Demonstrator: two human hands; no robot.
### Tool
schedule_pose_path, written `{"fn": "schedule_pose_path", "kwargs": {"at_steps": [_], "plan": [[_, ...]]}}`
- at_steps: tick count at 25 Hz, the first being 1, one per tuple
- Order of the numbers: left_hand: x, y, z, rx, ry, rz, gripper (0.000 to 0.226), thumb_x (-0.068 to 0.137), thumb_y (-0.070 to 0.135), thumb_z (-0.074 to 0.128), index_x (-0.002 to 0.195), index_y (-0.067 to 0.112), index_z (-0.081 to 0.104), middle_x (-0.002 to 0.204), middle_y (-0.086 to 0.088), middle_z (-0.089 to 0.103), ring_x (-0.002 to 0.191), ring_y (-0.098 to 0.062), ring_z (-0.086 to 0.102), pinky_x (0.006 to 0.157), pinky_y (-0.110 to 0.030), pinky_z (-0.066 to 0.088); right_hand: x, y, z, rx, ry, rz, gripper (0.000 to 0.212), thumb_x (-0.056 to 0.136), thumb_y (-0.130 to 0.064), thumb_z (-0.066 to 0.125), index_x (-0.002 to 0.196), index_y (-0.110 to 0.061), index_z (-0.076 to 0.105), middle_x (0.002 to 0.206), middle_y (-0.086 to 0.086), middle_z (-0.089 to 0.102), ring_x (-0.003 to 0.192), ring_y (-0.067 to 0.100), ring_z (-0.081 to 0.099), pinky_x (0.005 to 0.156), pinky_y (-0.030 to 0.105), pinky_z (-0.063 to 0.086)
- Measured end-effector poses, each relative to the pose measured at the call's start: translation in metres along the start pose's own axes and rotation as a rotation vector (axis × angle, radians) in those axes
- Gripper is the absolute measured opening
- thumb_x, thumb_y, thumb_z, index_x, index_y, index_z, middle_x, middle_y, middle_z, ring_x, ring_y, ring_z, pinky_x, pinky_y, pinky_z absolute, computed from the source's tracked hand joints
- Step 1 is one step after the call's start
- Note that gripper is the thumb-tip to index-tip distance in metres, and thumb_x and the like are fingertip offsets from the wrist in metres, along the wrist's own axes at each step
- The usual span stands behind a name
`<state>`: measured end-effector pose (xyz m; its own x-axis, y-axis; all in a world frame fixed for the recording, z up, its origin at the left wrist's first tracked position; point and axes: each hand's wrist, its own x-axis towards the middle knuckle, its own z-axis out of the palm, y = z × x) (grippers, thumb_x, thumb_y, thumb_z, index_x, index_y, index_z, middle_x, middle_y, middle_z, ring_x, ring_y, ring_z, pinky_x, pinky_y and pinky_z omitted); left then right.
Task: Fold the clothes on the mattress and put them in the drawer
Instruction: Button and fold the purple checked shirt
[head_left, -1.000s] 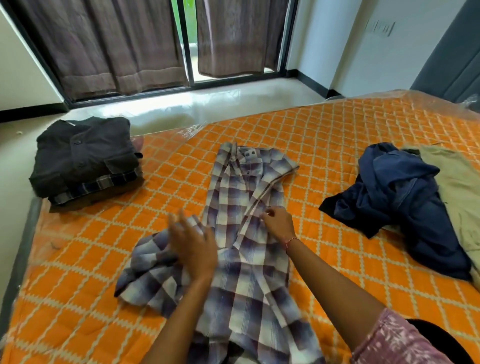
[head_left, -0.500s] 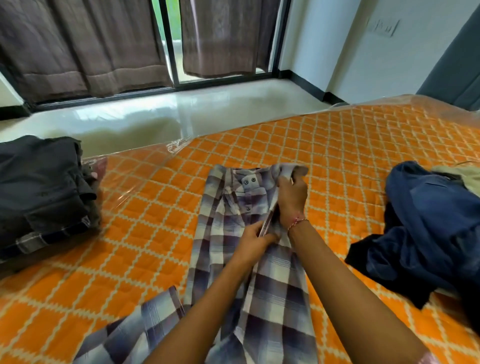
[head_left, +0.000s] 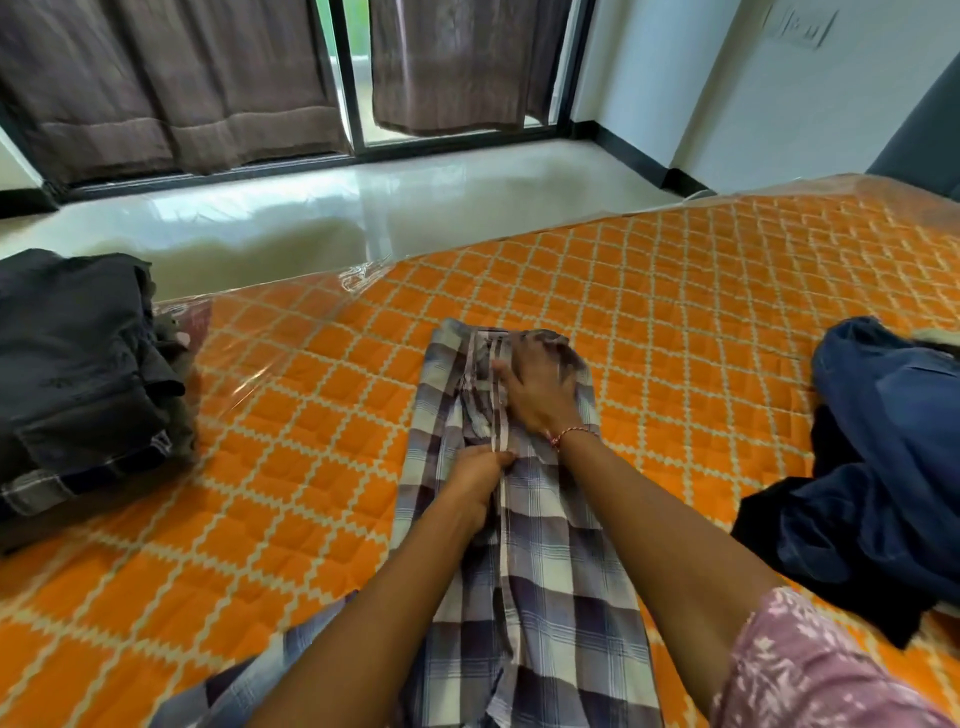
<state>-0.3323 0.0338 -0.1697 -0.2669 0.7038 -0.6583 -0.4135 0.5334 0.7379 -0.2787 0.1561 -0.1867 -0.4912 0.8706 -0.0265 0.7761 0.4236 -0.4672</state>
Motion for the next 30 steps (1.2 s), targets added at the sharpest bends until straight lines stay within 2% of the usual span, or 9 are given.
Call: {"fn": "schedule_pose_path", "kwargs": {"at_steps": [3, 6, 8, 11, 16, 20, 23, 27, 30], "plan": [[0.008, 0.021, 0.007, 0.287, 0.135, 0.241, 0.017, 0.089, 0.013, 0.064, 0.105, 0.011, 0.059, 0.103, -0.007, 0.062, 0.093, -0.024, 0.060, 0.085, -0.036, 0.050, 0.015, 0.036, -0.033, 0.387, 0.426, 0.437, 0.038, 0.102, -0.023, 0.032, 0.133, -0.006, 0.048, 0.132, 0.019, 0.051, 0.120, 0.036, 0.047, 0.086, 0.040, 0.041], [0.028, 0.042, 0.010, 0.544, 0.125, 0.392, 0.049, 0.090, 0.021, 0.063, 0.134, 0.006, 0.046, 0.133, -0.009, 0.051, 0.122, -0.029, 0.050, 0.100, -0.040, 0.042, 0.030, 0.066, -0.057, 0.451, 0.084, 0.510, 0.026, 0.096, -0.012, 0.047, 0.117, -0.003, 0.059, 0.120, 0.019, 0.058, 0.108, 0.037, 0.053, 0.074, 0.033, 0.039], [0.050, 0.040, 0.002, 0.491, 0.095, 0.436, 0.016, 0.093, 0.014, 0.056, 0.107, 0.009, 0.062, 0.110, -0.015, 0.061, 0.104, -0.029, 0.059, 0.089, -0.042, 0.047, 0.044, 0.063, -0.058, 0.250, -0.074, 0.260, 0.037, 0.096, -0.016, 0.048, 0.133, -0.009, 0.051, 0.141, 0.012, 0.048, 0.121, 0.032, 0.050, 0.085, 0.034, 0.041], [0.076, 0.027, -0.006, 0.403, 0.204, 0.410, 0.018, 0.095, 0.014, 0.050, 0.079, 0.011, 0.058, 0.079, -0.018, 0.057, 0.073, -0.024, 0.053, 0.067, -0.037, 0.042, 0.070, 0.071, -0.054, 0.123, -0.130, 0.047, 0.024, 0.095, -0.009, 0.049, 0.110, -0.003, 0.067, 0.121, 0.017, 0.062, 0.096, 0.026, 0.056, 0.078, 0.034, 0.043], [0.078, 0.028, -0.001, 0.394, 0.205, 0.399, 0.036, 0.096, 0.014, 0.052, 0.062, 0.011, 0.039, 0.055, -0.005, 0.030, 0.052, -0.017, 0.026, 0.055, -0.029, 0.021, 0.085, 0.076, -0.065, 0.209, 0.262, 0.299, 0.024, 0.097, -0.007, 0.044, 0.117, -0.006, 0.058, 0.101, 0.017, 0.061, 0.081, 0.030, 0.057, 0.067, 0.033, 0.040], [0.074, 0.029, 0.004, 0.443, 0.298, 0.441, 0.049, 0.096, 0.019, 0.054, 0.053, 0.014, 0.031, 0.051, -0.003, 0.028, 0.049, -0.017, 0.025, 0.056, -0.028, 0.025, 0.012, 0.027, -0.029, 0.243, 0.389, 0.109, 0.038, 0.102, -0.019, 0.038, 0.138, -0.013, 0.046, 0.140, 0.012, 0.048, 0.127, 0.029, 0.044, 0.099, 0.037, 0.039], [0.065, 0.032, 0.007, 0.450, 0.319, 0.445, 0.048, 0.098, 0.030, 0.050, 0.053, 0.016, 0.039, 0.051, -0.002, 0.035, 0.048, -0.015, 0.032, 0.049, -0.028, 0.023, -0.037, 0.019, 0.008, -0.130, 0.053, 0.034, 0.056, 0.100, -0.050, 0.022, 0.152, -0.029, 0.014, 0.160, 0.005, 0.011, 0.147, 0.025, 0.007, 0.116, 0.050, 0.009], [0.042, 0.047, 0.015, 0.517, 0.223, 0.359, 0.024, 0.099, 0.022, 0.043, 0.102, 0.005, 0.059, 0.099, -0.020, 0.061, 0.083, -0.031, 0.054, 0.066, -0.034, 0.044, 0.015, 0.051, -0.001, -0.254, -0.153, 0.141, 0.064, 0.097, -0.060, 0.017, 0.151, -0.034, -0.004, 0.160, 0.001, -0.010, 0.147, 0.024, -0.012, 0.114, 0.060, -0.005], [-0.002, 0.044, 0.036, 0.741, 0.305, 0.480, 0.047, 0.098, 0.015, 0.038, 0.144, 0.009, 0.030, 0.147, -0.013, 0.036, 0.130, -0.032, 0.039, 0.101, -0.049, 0.040, 0.014, 0.045, -0.020, -0.255, -0.192, 0.143, 0.062, 0.101, -0.051, 0.020, 0.152, -0.025, -0.003, 0.160, 0.004, -0.013, 0.147, 0.025, -0.014, 0.113, 0.062, -0.002]]}}
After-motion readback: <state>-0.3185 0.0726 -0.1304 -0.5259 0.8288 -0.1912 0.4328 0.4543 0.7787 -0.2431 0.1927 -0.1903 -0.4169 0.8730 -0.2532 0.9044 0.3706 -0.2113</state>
